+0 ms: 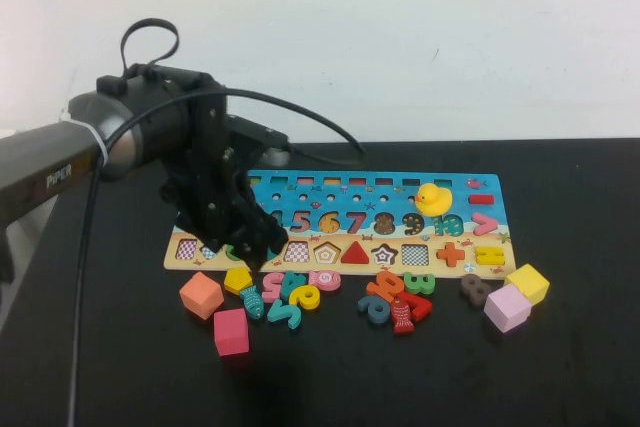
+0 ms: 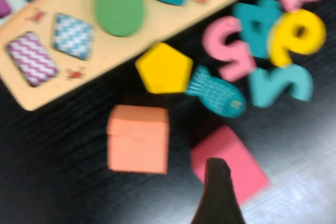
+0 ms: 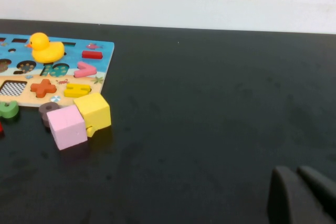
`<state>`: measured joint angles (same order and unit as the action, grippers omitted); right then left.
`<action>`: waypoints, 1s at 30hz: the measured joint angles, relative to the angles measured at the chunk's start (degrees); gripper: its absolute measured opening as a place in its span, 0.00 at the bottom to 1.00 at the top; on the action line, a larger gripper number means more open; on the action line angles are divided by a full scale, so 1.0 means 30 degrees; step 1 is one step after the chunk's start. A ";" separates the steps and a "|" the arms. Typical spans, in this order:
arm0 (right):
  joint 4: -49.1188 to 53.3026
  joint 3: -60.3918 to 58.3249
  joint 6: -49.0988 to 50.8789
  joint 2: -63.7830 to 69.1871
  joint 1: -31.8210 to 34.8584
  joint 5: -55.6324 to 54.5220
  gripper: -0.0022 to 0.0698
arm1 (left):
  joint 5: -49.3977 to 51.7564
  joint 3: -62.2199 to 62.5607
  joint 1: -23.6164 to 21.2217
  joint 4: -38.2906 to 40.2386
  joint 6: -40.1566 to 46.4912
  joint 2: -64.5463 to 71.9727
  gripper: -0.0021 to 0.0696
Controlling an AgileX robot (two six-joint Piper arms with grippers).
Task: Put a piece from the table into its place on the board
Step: Pick up the "Pentagon"
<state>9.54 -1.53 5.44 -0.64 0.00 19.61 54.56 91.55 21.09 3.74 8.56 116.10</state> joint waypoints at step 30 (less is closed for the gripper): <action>0.0000 0.0000 0.0000 0.0000 0.0000 0.0000 0.06 | -0.3912 0.0922 -0.1106 0.0256 -0.1260 0.4784 0.65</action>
<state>9.54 -1.53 5.44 -0.64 0.00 19.61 42.82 94.32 17.77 4.50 4.78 130.45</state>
